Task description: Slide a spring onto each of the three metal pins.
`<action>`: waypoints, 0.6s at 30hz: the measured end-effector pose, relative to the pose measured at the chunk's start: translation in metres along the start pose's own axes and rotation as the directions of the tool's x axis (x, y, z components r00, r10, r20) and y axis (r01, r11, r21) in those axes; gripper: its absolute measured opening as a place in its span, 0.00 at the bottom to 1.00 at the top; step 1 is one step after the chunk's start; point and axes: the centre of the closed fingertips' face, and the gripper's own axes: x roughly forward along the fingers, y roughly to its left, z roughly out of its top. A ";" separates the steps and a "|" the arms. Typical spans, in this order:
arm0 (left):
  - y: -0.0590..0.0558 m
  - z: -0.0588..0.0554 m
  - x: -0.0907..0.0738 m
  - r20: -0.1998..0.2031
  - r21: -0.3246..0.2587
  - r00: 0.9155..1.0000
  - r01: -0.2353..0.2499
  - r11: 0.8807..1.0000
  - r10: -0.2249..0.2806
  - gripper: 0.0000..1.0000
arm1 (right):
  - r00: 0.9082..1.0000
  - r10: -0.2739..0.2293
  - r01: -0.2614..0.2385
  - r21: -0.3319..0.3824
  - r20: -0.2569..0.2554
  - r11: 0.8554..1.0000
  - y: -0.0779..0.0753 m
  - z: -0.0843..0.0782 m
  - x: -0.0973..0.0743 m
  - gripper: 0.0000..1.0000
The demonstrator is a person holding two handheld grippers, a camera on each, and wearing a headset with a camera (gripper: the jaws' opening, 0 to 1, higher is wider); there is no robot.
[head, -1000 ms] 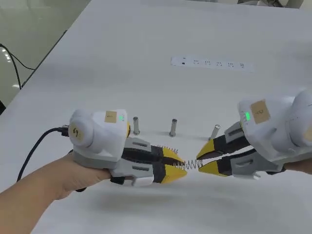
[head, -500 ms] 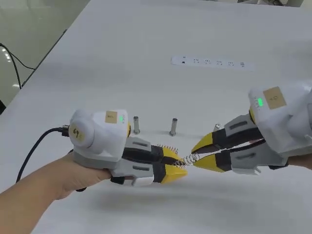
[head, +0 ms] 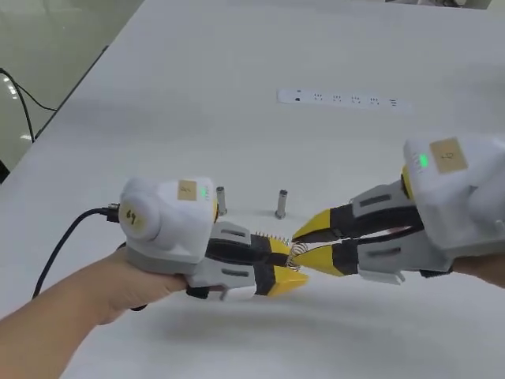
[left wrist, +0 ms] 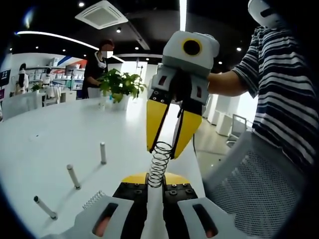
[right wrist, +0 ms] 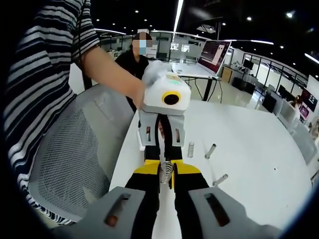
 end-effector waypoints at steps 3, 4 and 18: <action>-0.001 0.001 0.000 0.005 0.000 1.000 0.001 1.000 -0.001 0.03 | 1.000 -0.009 0.009 0.007 0.021 1.000 -0.001 0.002 0.000 0.07; -0.001 0.001 0.000 0.003 0.001 1.000 0.000 1.000 0.000 0.03 | 1.000 -0.012 0.011 0.008 0.027 1.000 -0.001 0.002 0.000 0.07; 0.000 0.002 -0.004 0.005 0.010 1.000 -0.010 1.000 0.010 0.03 | 0.996 -0.033 0.033 0.008 0.087 0.999 -0.002 0.006 -0.001 0.07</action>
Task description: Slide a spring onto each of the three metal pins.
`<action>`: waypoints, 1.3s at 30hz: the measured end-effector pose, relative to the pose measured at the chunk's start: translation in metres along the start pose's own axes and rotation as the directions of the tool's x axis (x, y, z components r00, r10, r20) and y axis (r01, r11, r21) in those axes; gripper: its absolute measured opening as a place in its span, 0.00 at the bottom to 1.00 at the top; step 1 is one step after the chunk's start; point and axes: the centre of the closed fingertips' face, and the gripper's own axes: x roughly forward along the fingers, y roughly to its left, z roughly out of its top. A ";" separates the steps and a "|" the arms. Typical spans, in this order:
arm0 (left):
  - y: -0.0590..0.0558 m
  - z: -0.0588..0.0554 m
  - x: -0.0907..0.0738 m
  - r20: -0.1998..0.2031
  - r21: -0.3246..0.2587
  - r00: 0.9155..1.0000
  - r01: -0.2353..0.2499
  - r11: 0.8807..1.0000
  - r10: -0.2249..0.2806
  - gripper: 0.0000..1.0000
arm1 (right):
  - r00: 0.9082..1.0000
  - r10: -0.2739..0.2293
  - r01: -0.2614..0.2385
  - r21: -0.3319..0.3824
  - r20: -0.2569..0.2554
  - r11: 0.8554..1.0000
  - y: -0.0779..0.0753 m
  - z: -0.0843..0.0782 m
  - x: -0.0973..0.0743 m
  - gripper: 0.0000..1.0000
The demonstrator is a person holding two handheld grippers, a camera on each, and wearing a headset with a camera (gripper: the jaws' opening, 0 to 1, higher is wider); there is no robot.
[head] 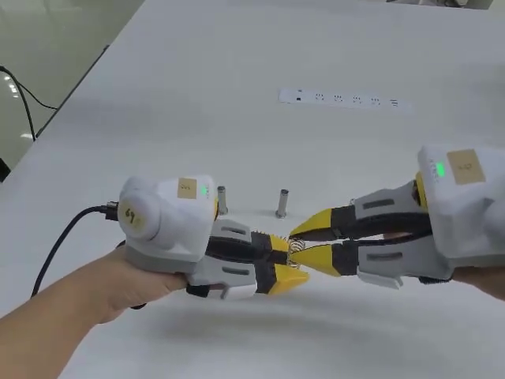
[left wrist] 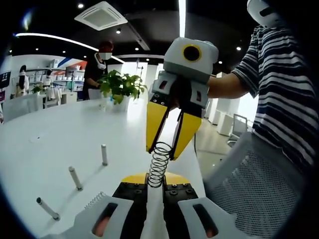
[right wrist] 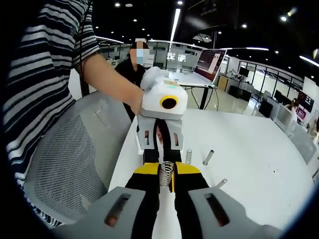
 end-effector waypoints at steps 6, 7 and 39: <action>0.000 0.002 0.000 0.003 0.009 1.000 -0.012 1.000 0.012 0.04 | 1.000 0.002 -0.002 -0.004 -0.009 1.000 -0.001 0.002 0.000 0.07; 0.000 0.002 0.000 0.003 0.008 1.000 -0.013 1.000 0.013 0.04 | 1.000 0.002 -0.002 -0.003 -0.009 1.000 -0.001 0.002 0.000 0.07; 0.017 -0.003 -0.012 -0.015 -0.013 0.993 -0.120 0.993 0.119 0.39 | 0.999 -0.041 0.041 0.004 -0.017 0.999 -0.014 0.000 -0.002 0.07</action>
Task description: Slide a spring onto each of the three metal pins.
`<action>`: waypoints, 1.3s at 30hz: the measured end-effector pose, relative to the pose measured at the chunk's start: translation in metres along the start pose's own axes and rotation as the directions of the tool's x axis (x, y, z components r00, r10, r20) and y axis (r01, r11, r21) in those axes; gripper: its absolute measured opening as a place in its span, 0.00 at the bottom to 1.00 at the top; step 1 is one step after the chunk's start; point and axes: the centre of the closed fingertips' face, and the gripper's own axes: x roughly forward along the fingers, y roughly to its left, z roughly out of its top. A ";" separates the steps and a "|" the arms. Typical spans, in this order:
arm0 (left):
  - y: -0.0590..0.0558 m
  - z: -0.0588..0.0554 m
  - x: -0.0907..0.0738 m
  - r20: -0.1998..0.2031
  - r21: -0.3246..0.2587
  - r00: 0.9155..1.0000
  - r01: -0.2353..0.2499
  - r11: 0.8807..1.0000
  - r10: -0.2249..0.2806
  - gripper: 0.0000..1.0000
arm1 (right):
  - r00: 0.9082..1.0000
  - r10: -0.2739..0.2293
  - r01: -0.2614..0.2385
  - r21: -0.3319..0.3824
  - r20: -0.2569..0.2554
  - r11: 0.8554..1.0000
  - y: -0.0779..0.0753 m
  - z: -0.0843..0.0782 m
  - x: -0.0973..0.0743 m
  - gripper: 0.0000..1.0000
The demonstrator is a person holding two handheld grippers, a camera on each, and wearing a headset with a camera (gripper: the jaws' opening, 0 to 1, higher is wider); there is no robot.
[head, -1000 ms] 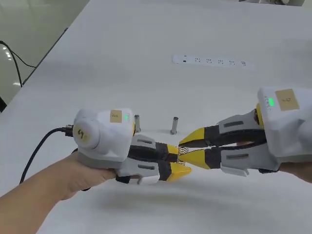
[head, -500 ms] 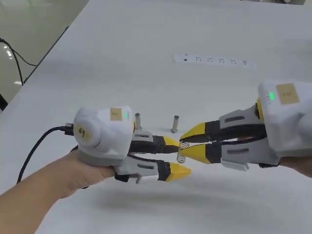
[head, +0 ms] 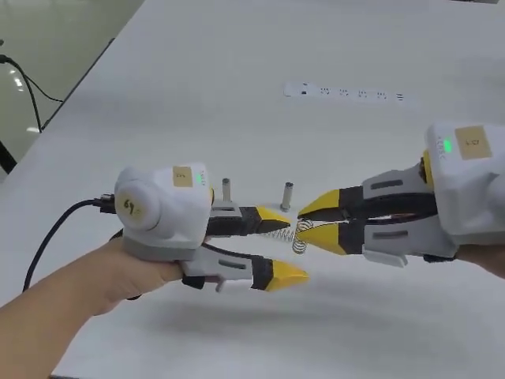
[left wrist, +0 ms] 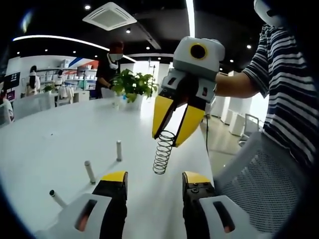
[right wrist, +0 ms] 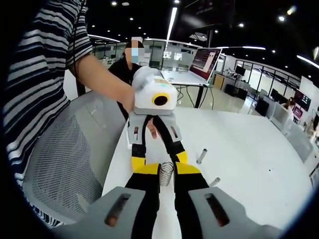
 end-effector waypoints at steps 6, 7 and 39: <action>0.003 -0.004 -0.005 -0.003 -0.019 1.000 -0.018 1.000 0.018 0.44 | 1.000 -0.006 0.006 0.002 -0.002 1.000 -0.003 -0.002 0.000 0.07; 0.004 -0.004 -0.006 -0.005 -0.018 1.000 -0.021 1.000 0.021 0.45 | 1.000 -0.009 0.009 0.000 -0.003 1.000 -0.003 -0.002 0.000 0.07; 0.041 -0.019 -0.067 -0.002 -0.079 0.969 -0.247 0.966 0.247 0.85 | 0.997 -0.073 0.073 -0.009 -0.019 0.997 -0.019 -0.007 -0.002 0.07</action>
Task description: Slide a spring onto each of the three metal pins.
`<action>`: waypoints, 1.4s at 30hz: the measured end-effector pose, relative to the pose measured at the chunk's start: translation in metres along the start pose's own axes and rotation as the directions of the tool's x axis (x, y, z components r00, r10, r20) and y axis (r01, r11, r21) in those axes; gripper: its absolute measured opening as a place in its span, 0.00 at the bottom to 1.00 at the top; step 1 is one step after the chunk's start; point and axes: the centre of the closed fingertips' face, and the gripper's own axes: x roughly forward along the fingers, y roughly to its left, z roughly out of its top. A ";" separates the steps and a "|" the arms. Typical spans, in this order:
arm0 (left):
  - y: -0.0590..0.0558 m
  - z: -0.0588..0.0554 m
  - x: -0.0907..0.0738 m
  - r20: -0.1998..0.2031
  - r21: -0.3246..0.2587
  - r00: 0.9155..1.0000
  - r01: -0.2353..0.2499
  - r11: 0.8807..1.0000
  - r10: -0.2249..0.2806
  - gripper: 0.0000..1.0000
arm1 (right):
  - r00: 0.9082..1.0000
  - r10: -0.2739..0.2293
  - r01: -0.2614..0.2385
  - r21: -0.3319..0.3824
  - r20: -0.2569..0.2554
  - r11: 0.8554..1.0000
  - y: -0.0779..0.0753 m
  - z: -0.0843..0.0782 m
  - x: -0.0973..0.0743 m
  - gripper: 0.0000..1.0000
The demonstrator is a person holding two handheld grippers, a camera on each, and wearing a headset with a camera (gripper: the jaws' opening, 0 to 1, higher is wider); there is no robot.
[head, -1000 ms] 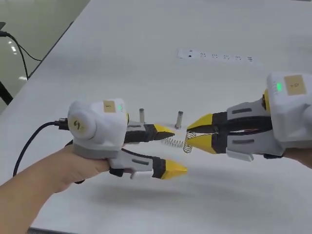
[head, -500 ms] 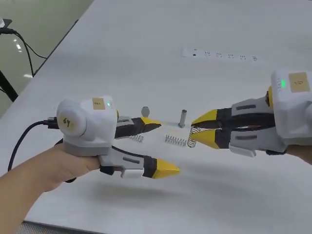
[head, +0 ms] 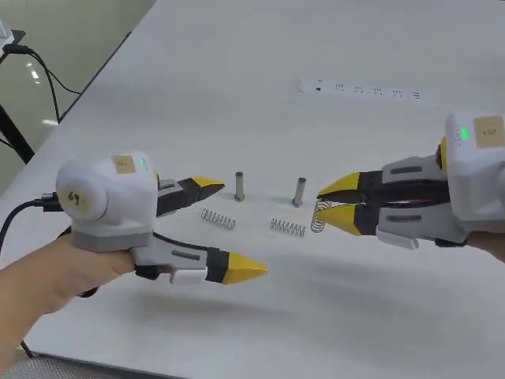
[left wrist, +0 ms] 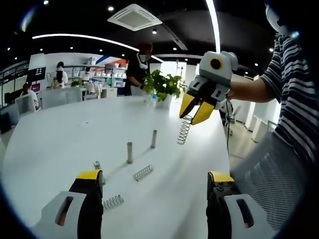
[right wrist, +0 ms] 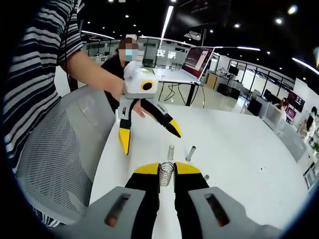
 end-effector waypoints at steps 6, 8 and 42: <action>0.007 -0.005 -0.009 -0.009 -0.012 1.000 -0.027 1.000 0.027 0.98 | 1.000 -0.007 0.007 -0.006 -0.012 1.000 -0.001 -0.004 -0.001 0.07; 0.010 -0.008 -0.012 -0.017 -0.011 0.999 -0.036 0.999 0.036 0.98 | 1.000 -0.015 0.015 -0.002 -0.014 1.000 -0.003 -0.006 -0.002 0.07; 0.029 -0.015 -0.036 -0.007 -0.049 0.992 -0.124 0.991 0.124 0.98 | 0.962 -0.259 0.269 0.139 -0.085 0.953 -0.072 -0.063 -0.031 0.07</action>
